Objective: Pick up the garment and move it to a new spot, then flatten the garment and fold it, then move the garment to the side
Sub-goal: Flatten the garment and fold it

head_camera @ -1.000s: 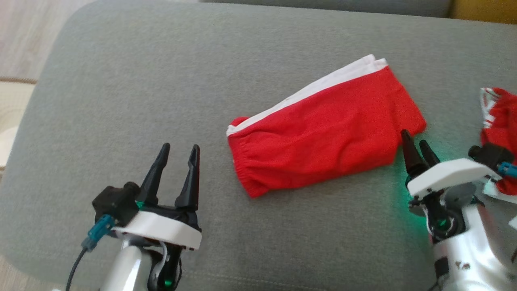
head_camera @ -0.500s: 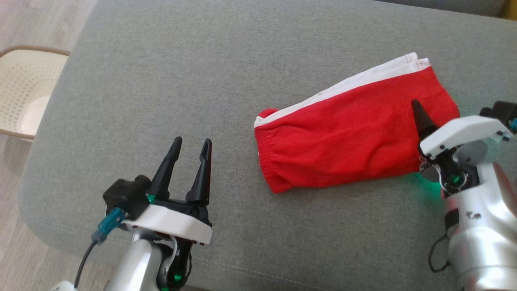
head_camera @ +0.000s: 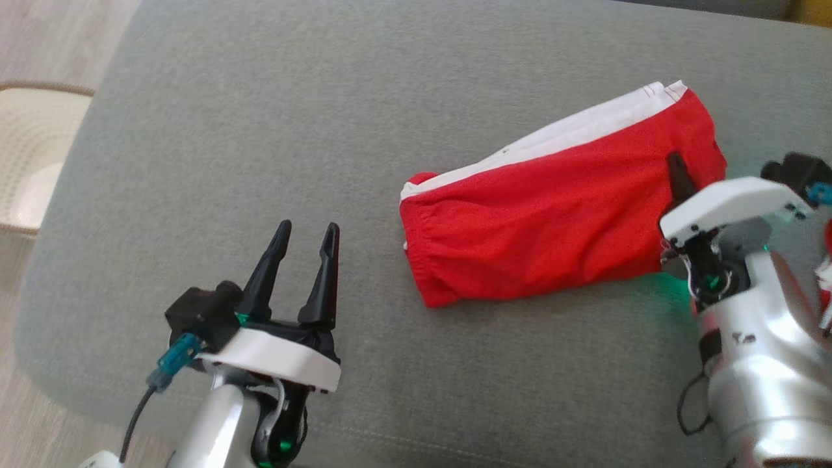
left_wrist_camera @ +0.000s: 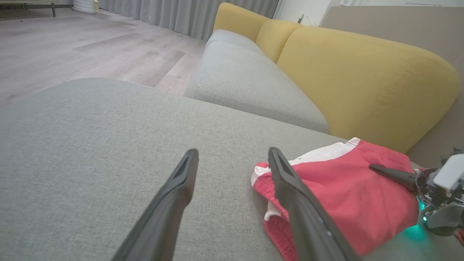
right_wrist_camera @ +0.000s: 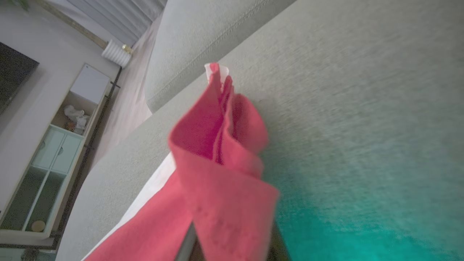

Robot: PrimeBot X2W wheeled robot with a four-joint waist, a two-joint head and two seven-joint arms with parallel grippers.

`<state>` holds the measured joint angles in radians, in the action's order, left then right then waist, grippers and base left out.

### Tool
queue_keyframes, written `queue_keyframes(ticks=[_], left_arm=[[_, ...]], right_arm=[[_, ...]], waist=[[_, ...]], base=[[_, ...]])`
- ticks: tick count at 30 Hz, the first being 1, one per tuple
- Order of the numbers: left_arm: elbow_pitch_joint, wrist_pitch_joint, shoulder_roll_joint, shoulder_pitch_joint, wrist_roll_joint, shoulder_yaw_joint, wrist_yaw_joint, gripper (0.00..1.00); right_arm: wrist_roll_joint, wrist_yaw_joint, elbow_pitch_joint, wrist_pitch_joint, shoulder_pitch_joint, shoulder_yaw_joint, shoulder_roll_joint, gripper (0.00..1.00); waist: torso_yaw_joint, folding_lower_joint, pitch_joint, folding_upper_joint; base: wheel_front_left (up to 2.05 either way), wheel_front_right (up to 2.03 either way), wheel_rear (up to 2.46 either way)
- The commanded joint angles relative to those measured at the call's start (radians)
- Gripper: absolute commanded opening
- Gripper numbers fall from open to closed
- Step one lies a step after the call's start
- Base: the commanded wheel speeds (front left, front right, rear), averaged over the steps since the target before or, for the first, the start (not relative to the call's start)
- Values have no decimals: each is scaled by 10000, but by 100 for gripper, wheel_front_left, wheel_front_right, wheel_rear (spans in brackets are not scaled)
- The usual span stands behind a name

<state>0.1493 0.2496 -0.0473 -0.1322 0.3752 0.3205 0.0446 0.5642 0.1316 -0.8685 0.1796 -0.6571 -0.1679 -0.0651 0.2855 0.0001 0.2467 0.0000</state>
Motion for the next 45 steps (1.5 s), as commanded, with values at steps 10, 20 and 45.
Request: queue_keyframes(ticks=[10,20,45], left_arm=[[-161,122,-30,-339,-157,-489,87,100],[-111,122,-30,-369,-176,-548,124,100],[59,122,-30,-104,-97,-580,58,100]], right_arm=[[1071,-9,1599,-1581,1489,164,148,0],[1451,-9,2388,-2347,2676,657,149,0],[2273,-9,3546,-3674,2601,6010,149,0]], waist=[[-1119,-1,-411,0],[-1804,-1,-557,0],[-1128,-1,-1148,0]], base=[[0,0,0],[0,0,0],[0,0,0]])
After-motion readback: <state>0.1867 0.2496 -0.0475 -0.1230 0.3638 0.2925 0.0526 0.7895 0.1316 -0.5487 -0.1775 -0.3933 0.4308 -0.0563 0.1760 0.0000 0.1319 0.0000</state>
